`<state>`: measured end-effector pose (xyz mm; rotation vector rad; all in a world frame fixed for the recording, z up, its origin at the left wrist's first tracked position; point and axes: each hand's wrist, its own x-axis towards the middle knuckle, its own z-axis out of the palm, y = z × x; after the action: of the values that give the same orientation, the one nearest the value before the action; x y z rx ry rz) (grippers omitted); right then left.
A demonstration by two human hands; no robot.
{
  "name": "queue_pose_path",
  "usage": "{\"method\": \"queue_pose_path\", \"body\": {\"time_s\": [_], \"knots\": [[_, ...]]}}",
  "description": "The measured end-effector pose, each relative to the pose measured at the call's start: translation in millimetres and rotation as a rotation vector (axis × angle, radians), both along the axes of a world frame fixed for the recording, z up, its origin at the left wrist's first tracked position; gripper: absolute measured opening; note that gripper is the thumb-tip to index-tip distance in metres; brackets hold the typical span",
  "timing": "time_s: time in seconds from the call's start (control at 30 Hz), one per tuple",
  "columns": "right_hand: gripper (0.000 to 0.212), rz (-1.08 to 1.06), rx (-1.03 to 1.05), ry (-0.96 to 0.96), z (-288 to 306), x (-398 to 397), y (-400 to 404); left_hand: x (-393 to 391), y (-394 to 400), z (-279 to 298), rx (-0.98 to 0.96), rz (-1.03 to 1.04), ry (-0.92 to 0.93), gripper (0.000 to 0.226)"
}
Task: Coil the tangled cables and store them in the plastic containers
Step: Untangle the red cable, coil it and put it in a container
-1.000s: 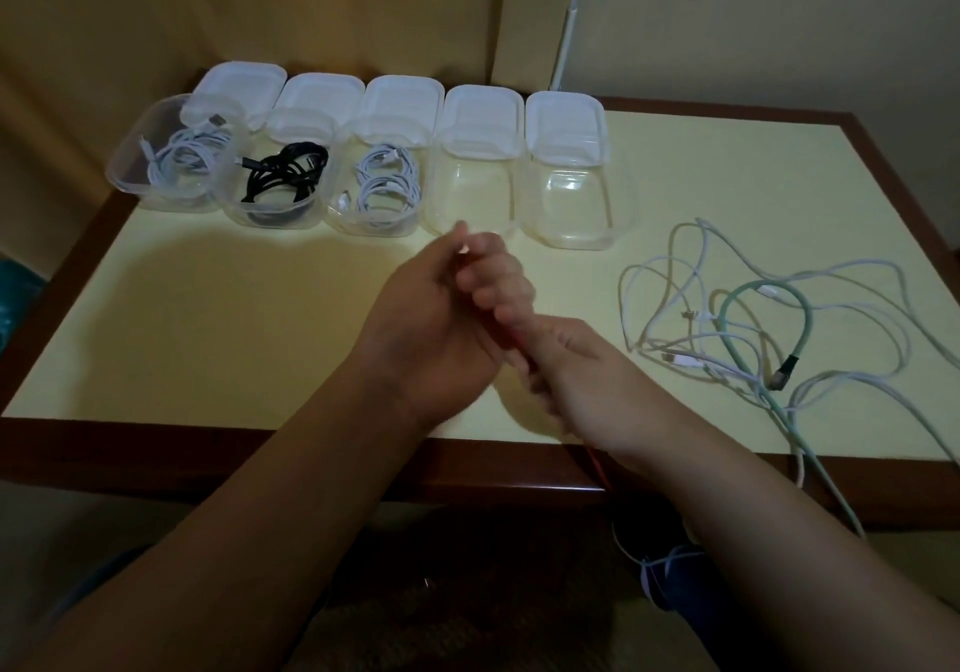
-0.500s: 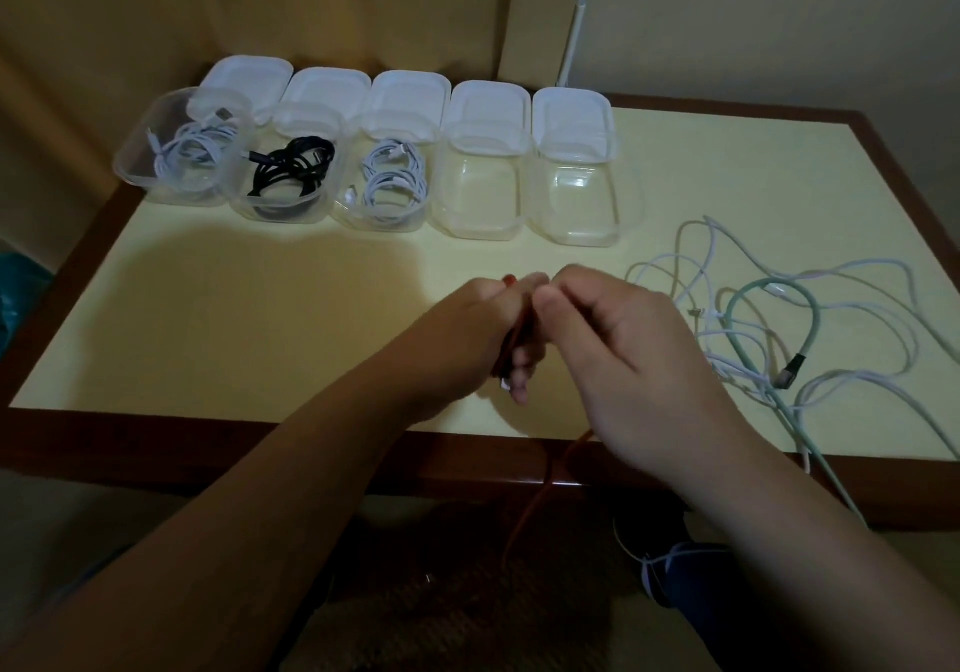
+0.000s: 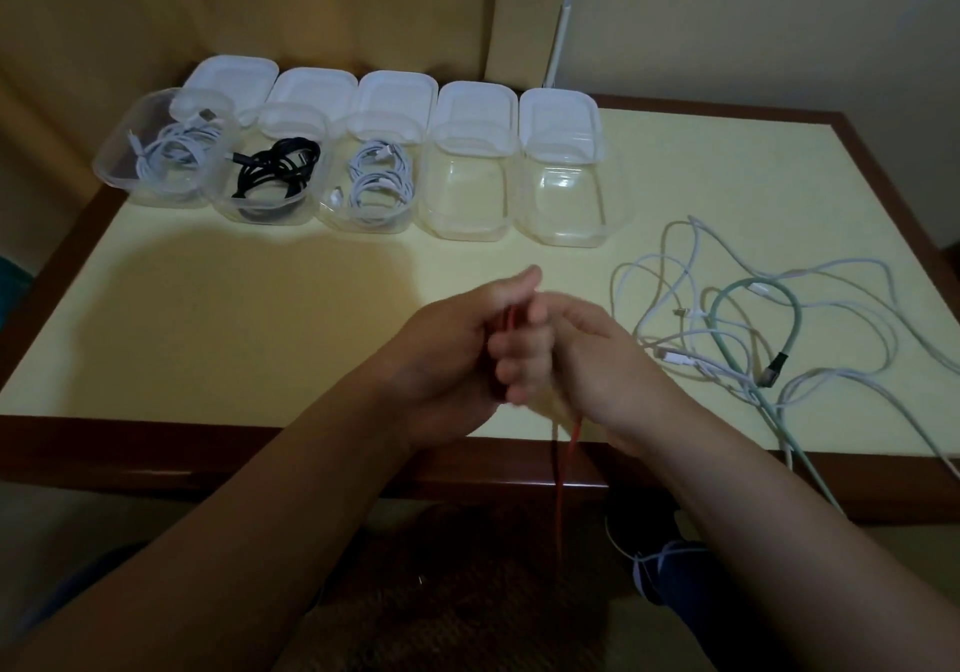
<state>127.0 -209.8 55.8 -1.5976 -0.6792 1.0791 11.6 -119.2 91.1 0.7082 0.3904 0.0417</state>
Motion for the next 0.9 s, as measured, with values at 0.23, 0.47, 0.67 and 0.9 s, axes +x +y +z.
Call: {"method": "queue_pose_path", "body": {"time_s": [0.23,0.47,0.67,0.9], "knots": [[0.046,0.402,-0.219,-0.289,24.3,-6.6,-19.8,11.8,17.9,-18.3,0.008,0.636,0.024,0.040],[0.039,0.169,0.007,-0.555,46.6,1.0,-22.2,4.6,8.8,-23.3,0.903,0.092,0.256,0.053],[0.011,-0.072,0.177,-0.563,19.1,18.7,-13.6,5.8,10.8,-16.2,0.490,-0.195,0.157,0.066],[0.043,0.087,-0.006,-0.115,-19.6,4.2,-6.3,5.5,7.5,-9.7,-0.101,0.026,-0.008,0.049]]}}
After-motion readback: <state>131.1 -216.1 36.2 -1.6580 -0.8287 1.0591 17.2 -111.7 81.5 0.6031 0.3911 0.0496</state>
